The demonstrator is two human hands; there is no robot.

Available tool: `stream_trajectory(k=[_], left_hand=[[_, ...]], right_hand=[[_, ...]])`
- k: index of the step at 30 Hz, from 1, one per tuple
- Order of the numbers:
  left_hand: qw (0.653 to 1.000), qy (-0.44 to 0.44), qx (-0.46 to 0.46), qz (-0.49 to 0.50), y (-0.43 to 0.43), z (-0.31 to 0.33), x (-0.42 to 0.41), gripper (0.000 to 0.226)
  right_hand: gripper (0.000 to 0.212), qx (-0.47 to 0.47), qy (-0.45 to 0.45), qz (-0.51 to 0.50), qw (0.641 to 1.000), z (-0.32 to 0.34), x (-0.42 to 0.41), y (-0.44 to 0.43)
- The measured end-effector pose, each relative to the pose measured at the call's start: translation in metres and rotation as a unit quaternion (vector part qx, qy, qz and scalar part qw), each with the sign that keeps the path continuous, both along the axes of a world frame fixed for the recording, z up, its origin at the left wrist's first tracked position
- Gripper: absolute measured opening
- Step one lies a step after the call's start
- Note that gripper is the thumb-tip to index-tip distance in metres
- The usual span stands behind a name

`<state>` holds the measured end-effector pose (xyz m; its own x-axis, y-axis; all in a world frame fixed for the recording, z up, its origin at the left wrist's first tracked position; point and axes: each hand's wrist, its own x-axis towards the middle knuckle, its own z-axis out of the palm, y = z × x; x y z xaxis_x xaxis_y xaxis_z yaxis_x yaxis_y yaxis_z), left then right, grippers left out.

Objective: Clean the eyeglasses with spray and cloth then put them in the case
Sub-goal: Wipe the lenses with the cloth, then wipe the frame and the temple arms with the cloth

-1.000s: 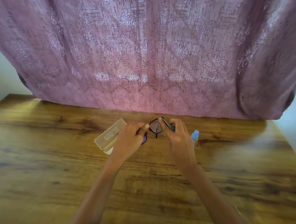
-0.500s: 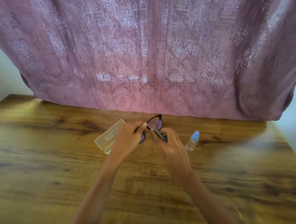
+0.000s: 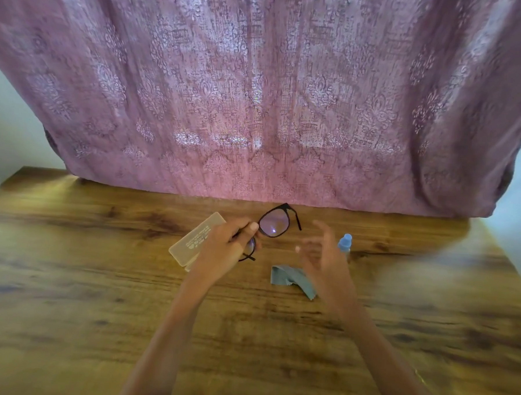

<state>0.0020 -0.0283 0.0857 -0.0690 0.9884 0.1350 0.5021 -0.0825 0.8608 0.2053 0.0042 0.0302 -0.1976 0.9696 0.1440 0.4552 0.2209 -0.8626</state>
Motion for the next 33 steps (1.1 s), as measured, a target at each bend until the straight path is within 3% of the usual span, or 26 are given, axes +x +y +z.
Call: stream_trajectory(k=[2,5,7,11,16,19,22,26,33], left_hand=[[1.0,-0.012,-0.002,-0.021,-0.002,-0.001,-0.003,0.034],[0.999,-0.028,-0.023,-0.037,-0.004,-0.003,-0.008,0.03],[0.999,-0.015,-0.038,-0.008,-0.005,-0.005,-0.011,0.025],[0.998,-0.006,0.006,0.056,-0.008,-0.001,-0.015,0.02],[0.969,0.167,0.17,0.056,-0.008,0.016,-0.01,0.02],[0.949,0.264,0.167,0.053,-0.007,0.021,-0.009,0.02],[0.941,0.299,0.147,0.058,-0.006,0.019,-0.009,0.017],[0.944,0.279,0.144,0.107,-0.003,0.008,-0.008,0.015],[0.96,0.14,0.122,0.21,-0.002,-0.022,-0.011,0.013]], right_hand=[[0.055,0.02,0.039,0.002,0.999,0.012,-0.001,0.008],[0.029,0.051,0.01,0.018,0.998,0.025,-0.003,0.021],[0.018,0.085,0.016,-0.003,0.996,0.029,-0.005,0.025],[0.016,0.157,-0.012,-0.02,0.987,0.036,-0.009,0.026],[0.015,0.259,-0.105,-0.003,0.96,0.042,-0.024,0.023],[0.011,0.292,-0.136,0.013,0.947,0.044,-0.032,0.022],[0.012,0.32,-0.131,0.029,0.938,0.046,-0.035,0.022],[0.03,0.324,-0.115,0.004,0.939,0.039,-0.031,0.02],[0.042,0.307,-0.158,-0.18,0.921,-0.018,0.028,0.024]])
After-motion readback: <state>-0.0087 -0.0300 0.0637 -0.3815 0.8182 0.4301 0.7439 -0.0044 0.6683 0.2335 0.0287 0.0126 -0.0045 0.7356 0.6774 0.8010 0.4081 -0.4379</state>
